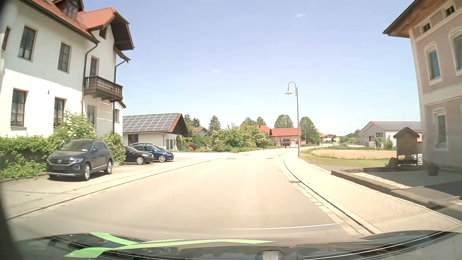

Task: Follow the waypoints while adhering to traffic rules and regulations

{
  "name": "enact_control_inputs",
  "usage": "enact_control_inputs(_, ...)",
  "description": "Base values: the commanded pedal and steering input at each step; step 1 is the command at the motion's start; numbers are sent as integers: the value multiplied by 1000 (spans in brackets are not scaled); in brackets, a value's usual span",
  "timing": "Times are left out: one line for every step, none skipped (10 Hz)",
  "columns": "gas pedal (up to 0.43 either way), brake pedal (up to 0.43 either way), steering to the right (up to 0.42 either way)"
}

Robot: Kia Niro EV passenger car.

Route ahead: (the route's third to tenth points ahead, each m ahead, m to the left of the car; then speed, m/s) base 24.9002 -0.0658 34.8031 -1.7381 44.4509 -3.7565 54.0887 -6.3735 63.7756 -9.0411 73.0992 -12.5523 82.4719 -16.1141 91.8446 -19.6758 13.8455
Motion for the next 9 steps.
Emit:
enact_control_inputs(130,0,10)
enact_control_inputs(130,0,10)
enact_control_inputs(130,0,10)
enact_control_inputs(130,0,10)
enact_control_inputs(130,0,11)
enact_control_inputs(130,0,15)
enact_control_inputs(130,0,16)
enact_control_inputs(130,0,16)
enact_control_inputs(130,0,16)
